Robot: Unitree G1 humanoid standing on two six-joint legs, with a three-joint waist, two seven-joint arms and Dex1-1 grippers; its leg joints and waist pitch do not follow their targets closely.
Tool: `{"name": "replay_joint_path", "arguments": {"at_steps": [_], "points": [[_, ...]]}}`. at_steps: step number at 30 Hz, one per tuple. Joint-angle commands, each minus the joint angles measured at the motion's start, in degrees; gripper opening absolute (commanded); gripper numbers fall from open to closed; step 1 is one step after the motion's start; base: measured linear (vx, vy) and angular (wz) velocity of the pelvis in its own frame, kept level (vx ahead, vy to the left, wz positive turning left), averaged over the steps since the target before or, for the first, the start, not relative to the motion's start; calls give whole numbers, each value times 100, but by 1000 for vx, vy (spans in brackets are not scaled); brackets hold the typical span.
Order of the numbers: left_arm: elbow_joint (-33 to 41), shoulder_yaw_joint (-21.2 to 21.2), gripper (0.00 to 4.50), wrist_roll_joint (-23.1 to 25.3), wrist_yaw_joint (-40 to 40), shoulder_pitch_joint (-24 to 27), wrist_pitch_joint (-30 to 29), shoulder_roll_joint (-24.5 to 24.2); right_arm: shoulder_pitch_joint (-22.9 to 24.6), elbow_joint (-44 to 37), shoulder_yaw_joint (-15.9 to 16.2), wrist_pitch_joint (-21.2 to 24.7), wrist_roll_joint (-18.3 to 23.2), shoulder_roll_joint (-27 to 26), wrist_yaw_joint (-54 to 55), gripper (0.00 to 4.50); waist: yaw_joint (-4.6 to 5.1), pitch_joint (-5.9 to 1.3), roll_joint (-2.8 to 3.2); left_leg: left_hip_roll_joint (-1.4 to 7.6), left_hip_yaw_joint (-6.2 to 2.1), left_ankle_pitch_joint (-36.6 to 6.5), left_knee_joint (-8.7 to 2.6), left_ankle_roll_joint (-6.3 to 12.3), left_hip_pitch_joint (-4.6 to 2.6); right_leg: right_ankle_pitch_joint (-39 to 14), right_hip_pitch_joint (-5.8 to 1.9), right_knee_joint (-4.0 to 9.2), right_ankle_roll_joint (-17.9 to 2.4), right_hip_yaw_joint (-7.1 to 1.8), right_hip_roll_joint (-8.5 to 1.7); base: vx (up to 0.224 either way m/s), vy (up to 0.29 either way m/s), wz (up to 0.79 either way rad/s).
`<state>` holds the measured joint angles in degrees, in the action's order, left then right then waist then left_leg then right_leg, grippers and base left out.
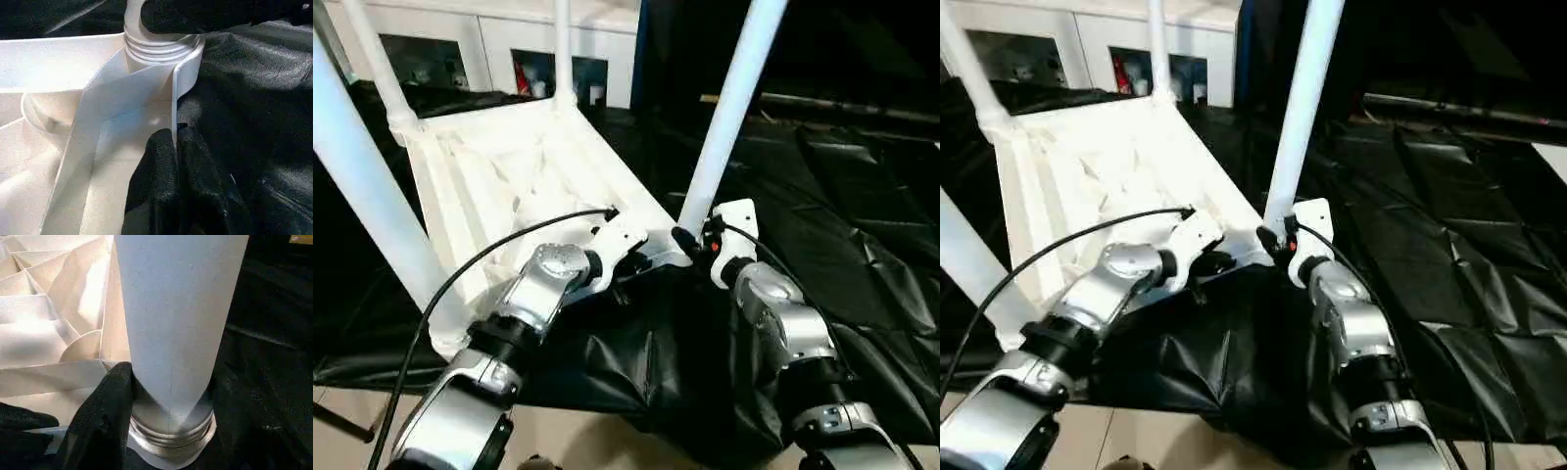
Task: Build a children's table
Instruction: Rotate leg to tighten
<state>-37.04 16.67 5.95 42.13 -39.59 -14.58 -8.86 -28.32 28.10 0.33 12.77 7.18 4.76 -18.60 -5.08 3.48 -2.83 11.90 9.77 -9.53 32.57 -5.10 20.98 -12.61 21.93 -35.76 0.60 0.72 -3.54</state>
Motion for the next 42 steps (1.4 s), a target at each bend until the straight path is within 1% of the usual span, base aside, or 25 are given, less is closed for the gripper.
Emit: {"name": "replay_joint_path", "arguments": {"at_steps": [1,3,4,5,6,8,9,10,11,12,13,14,18,21,22,23,25,26,27,28,29,31,35,37,42], "points": [[-162,167,0,20,-2,-36,84,159,96,110,290,92,137,-247,-314,271,-1,-297,41,84,-5,-1253,-399,-117,-58,-549,-159,471,-1006,-161,-339,0,0,0],[-90,205,0,-12,247,42,165,28,101,-3,272,73,189,-85,-546,290,1,-285,45,86,-5,-1318,-409,-101,-62,-617,-156,483,-1019,-158,-338,0,0,0],[-13,220,0,-44,447,112,187,-95,109,-120,294,74,216,92,-828,311,-2,-284,43,88,-6,-1397,-413,-87,-65,-757,-159,499,-1005,-161,-342,0,0,0],[-13,220,0,-44,447,113,187,-95,109,-121,294,74,216,92,-828,311,-6,-284,43,93,-8,-1429,-414,-81,-70,-788,-158,502,-998,-163,-345,0,0,0],[57,238,0,-64,635,175,297,-209,129,-244,343,81,225,270,-1117,315,-5,-286,43,96,-5,-1418,-410,-56,-60,-756,-165,501,-1001,-168,-348,0,0,0],[92,244,0,-70,745,210,375,-275,143,-318,376,82,218,373,-1295,323,-4,-309,46,101,-5,-1146,-400,-10,-50,-347,-188,459,-1069,-157,-342,0,0,0],[263,265,0,-165,1136,312,447,-463,207,-541,487,104,244,707,-1818,323,-20,-310,42,98,-9,-1064,-395,-5,-57,-222,-213,452,-1074,-147,-328,0,0,0],[344,270,0,-208,1292,353,426,-541,233,-622,526,110,257,842,-2019,323,-20,-322,41,94,-1,-890,-377,64,-39,93,-235,418,-1135,-148,-332,0,0,0],[391,270,0,-228,1369,375,388,-584,246,-663,548,112,265,919,-2134,323,-21,-331,49,93,4,-813,-367,92,-42,261,-239,399,-1163,-147,-322,0,0,0],[508,289,0,-271,1585,438,470,-707,280,-746,598,105,276,1107,-2405,323,-20,-326,43,94,9,-704,-355,145,-41,521,-240,381,-1223,-140,-311,0,0,0],[579,301,0,-294,1715,476,538,-783,297,-785,623,99,280,1216,-2564,323,-12,-323,38,93,21,-692,-349,201,-46,637,-229,371,-1278,-140,-304,0,0,0],[701,307,0,-372,1911,534,540,-864,314,-830,648,127,299,1324,-2737,323,-21,-332,43,105,16,-685,-348,236,-55,664,-241,363,-1325,-136,-319,0,0,0],[1180,318,0,-669,2532,774,503,-1127,381,-997,794,225,352,1652,-3322,323,-42,-324,55,117,32,-657,-341,320,-73,751,-222,349,-1448,-131,-309,0,0,0],[1340,309,0,-764,2653,857,456,-1191,403,-1056,842,268,394,1737,-3494,323,-60,-307,54,125,37,-754,-354,295,-80,577,-209,359,-1445,-128,-315,0,0,0],[1401,301,0,-803,2695,893,426,-1217,413,-1080,864,300,414,1770,-3567,323,-60,-301,51,127,39,-817,-359,276,-86,427,-200,373,-1439,-131,-323,0,0,0],[1424,299,0,-810,2709,908,420,-1227,419,-1088,869,304,415,1783,-3594,323,-62,-299,52,131,34,-834,-363,255,-82,372,-207,375,-1432,-131,-329,0,0,0],[1518,289,0,-818,2764,985,407,-1275,442,-1113,861,314,452,1805,-3710,295,-64,-291,42,129,34,-900,-369,227,-77,197,-206,390,-1390,-137,-338,0,0,0],[1528,285,0,-814,2769,997,409,-1283,442,-1122,839,315,490,1789,-3733,295,-63,-299,43,127,34,-878,-364,227,-76,203,-209,385,-1383,-141,-340,0,0,0],[1528,285,0,-814,2769,997,409,-1283,442,-1122,839,315,490,1789,-3733,295,-61,-299,46,124,35,-821,-361,231,-77,271,-202,379,-1383,-138,-328,0,0,0],[1576,276,0,-832,2794,1025,373,-1304,444,-1176,793,361,606,1764,-3808,275,-57,-301,32,121,37,-793,-356,243,-76,318,-205,374,-1384,-137,-323,0,0,0],[1578,276,0,-834,2795,1027,370,-1306,444,-1181,790,365,615,1763,-3814,275,-61,-305,33,119,36,-762,-353,253,-77,361,-210,367,-1392,-137,-327,0,0,0],[1625,264,0,-858,2815,1052,332,-1327,456,-1241,787,427,695,1780,-3902,257,-61,-308,30,115,38,-646,-342,310,-69,519,-216,350,-1409,-137,-320,0,0,0],[1638,227,0,-850,2818,1067,298,-1343,496,-1246,824,450,690,1834,-4009,222,-63,-305,32,112,41,-590,-337,348,-73,578,-209,349,-1420,-133,-316,0,0,0],[1642,218,0,-847,2813,1070,290,-1344,505,-1226,832,440,676,1836,-4023,210,-62,-297,31,114,41,-710,-346,301,-74,365,-206,367,-1407,-133,-325,0,0,0],[1695,215,0,-869,2765,1103,239,-1347,607,-1241,884,448,672,1819,-3996,201,-63,-304,31,113,41,-679,-341,286,-75,400,-209,360,-1389,-136,-319,0,0,0]]}}
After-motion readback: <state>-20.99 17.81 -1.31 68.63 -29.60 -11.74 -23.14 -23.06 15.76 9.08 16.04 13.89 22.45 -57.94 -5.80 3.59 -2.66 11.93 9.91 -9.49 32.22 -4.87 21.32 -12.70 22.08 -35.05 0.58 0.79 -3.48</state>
